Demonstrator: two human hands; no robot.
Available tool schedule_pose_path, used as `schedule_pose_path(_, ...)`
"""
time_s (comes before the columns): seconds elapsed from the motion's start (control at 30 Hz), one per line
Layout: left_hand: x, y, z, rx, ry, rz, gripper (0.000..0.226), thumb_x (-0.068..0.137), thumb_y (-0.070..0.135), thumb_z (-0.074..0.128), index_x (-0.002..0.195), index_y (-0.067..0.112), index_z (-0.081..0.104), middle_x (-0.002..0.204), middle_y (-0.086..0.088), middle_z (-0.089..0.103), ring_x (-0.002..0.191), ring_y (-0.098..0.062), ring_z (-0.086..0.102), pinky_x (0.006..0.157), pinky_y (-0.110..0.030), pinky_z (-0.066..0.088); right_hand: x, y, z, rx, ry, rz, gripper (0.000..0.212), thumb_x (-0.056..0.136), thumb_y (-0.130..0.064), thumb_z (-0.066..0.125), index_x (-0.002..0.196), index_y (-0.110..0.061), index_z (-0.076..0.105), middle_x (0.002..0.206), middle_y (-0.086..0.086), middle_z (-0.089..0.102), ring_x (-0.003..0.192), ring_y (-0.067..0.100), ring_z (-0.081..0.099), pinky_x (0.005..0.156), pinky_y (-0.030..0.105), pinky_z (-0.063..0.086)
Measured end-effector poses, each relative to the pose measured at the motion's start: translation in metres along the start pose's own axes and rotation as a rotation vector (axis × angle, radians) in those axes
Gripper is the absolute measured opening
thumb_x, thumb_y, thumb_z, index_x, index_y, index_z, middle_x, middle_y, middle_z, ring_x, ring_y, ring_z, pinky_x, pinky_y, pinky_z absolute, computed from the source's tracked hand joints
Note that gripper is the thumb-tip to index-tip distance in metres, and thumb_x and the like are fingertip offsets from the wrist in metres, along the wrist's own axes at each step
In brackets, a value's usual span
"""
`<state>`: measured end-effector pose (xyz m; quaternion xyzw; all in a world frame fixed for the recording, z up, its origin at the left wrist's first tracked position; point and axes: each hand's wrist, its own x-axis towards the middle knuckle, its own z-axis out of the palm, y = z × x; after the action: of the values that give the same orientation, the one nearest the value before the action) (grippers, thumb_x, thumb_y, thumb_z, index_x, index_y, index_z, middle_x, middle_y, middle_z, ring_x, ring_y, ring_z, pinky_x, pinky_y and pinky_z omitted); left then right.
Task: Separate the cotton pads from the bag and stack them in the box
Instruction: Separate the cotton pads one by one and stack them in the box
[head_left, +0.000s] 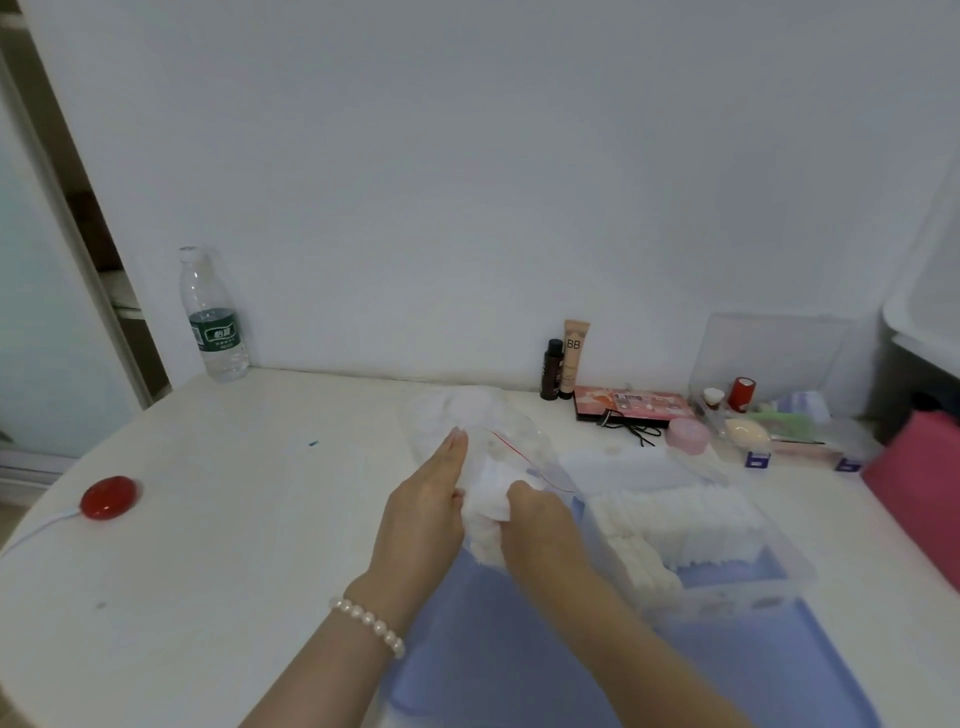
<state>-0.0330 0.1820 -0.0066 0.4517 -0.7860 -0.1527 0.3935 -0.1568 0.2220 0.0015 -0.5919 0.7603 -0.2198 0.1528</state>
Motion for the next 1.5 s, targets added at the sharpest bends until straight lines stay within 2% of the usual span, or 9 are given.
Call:
schedule_pose_path(0.13, -0.009, -0.002, 0.005, 0.019, -0.047, 0.038, 0.063, 0.088, -0.003, 0.05, 0.144, 0.022, 0.034, 0.151, 0.007, 0.031, 0.095, -0.007, 0.058, 0.079, -0.006, 0.031, -0.01, 0.01, -0.001, 0.067, 0.146, 0.033, 0.013, 0.094, -0.009, 0.039, 0.1, -0.007, 0.05, 0.095, 0.011, 0.057, 0.077, 0.019, 0.045, 0.066, 0.025, 0.034)
schedule_pose_path(0.3, -0.024, 0.0, 0.0, 0.096, -0.019, 0.086, 0.064, 0.085, 0.005, 0.059, 0.142, 0.027, 0.039, 0.152, 0.001, 0.028, 0.125, -0.016, 0.047, 0.074, -0.026, 0.046, -0.023, 0.015, 0.0, 0.09, 0.223, -0.058, 0.015, 0.096, -0.012, 0.04, 0.097, -0.01, 0.054, 0.092, 0.004, 0.06, 0.072, 0.015, 0.045, 0.046, 0.014, 0.027)
schedule_pose_path(0.47, -0.034, -0.012, -0.005, 0.011, -0.025, 0.074, 0.048, 0.082, 0.018, 0.056, 0.13, 0.024, 0.055, 0.144, -0.004, 0.038, 0.107, -0.023, 0.056, 0.079, -0.025, 0.043, -0.041, 0.031, -0.004, 0.081, 0.216, -0.069, 0.011, 0.089, -0.013, 0.049, 0.087, -0.005, 0.057, 0.081, 0.006, 0.061, 0.07, 0.023, 0.046, 0.057, 0.033, 0.026)
schedule_pose_path(0.67, -0.058, -0.012, -0.001, -0.019, 0.105, 0.147, 0.036, 0.079, 0.024, 0.048, 0.106, 0.015, 0.07, 0.12, -0.012, 0.053, 0.101, -0.013, 0.051, 0.087, -0.014, 0.037, -0.062, 0.047, -0.005, 0.128, 0.141, -0.117, 0.011, 0.09, -0.01, 0.051, 0.086, -0.002, 0.057, 0.073, 0.003, 0.054, 0.065, 0.021, 0.043, 0.052, 0.029, 0.02)
schedule_pose_path(0.83, -0.078, 0.002, 0.006, -0.063, 0.161, 0.171, 0.024, 0.078, 0.018, 0.049, 0.083, 0.008, 0.07, 0.085, -0.004, 0.057, 0.08, -0.01, 0.051, 0.074, -0.007, 0.037, -0.06, 0.05, 0.007, 0.159, 0.165, -0.154, 0.009, 0.091, -0.011, 0.05, 0.09, -0.005, 0.056, 0.078, 0.009, 0.059, 0.068, 0.023, 0.049, 0.053, 0.028, 0.027)
schedule_pose_path(1.07, -0.096, -0.001, 0.016, 0.031, -0.168, 0.112, 0.038, 0.072, 0.044, 0.056, 0.092, 0.015, 0.069, 0.093, 0.0, 0.06, 0.085, -0.018, 0.058, 0.074, -0.018, 0.039, -0.045, 0.042, 0.012, 0.26, 0.109, -0.106, 0.013, 0.087, -0.02, 0.058, 0.098, -0.014, 0.056, 0.087, 0.006, 0.065, 0.074, 0.021, 0.053, 0.059, 0.026, 0.032)
schedule_pose_path(1.2, -0.098, 0.0, 0.015, 0.031, -0.069, 0.07, 0.036, 0.075, 0.045, 0.055, 0.087, 0.014, 0.068, 0.086, 0.002, 0.055, 0.079, -0.015, 0.054, 0.07, -0.016, 0.037, -0.051, 0.051, 0.002, 0.164, 0.077, -0.126, 0.03, 0.082, -0.03, 0.065, 0.109, -0.021, 0.055, 0.093, 0.0, 0.065, 0.081, 0.018, 0.056, 0.068, 0.028, 0.041)
schedule_pose_path(1.33, -0.093, 0.007, 0.014, -0.022, 0.121, 0.045, 0.026, 0.078, 0.033, 0.053, 0.083, 0.012, 0.068, 0.082, 0.002, 0.051, 0.074, -0.004, 0.044, 0.069, -0.009, 0.035, -0.065, 0.056, -0.008, 0.145, 0.193, -0.196, 0.031, 0.085, -0.019, 0.062, 0.116, -0.017, 0.059, 0.096, 0.002, 0.06, 0.084, 0.014, 0.051, 0.069, 0.019, 0.033)
schedule_pose_path(1.5, -0.09, 0.018, 0.017, -0.151, 0.073, -0.006, 0.023, 0.075, 0.035, 0.052, 0.073, 0.015, 0.064, 0.071, 0.007, 0.057, 0.068, 0.002, 0.048, 0.064, -0.004, 0.035, -0.065, 0.061, -0.012, 0.208, 0.312, -0.253, 0.01, 0.087, -0.011, 0.063, 0.089, -0.009, 0.072, 0.084, 0.007, 0.061, 0.067, 0.022, 0.058, 0.066, 0.023, 0.041)
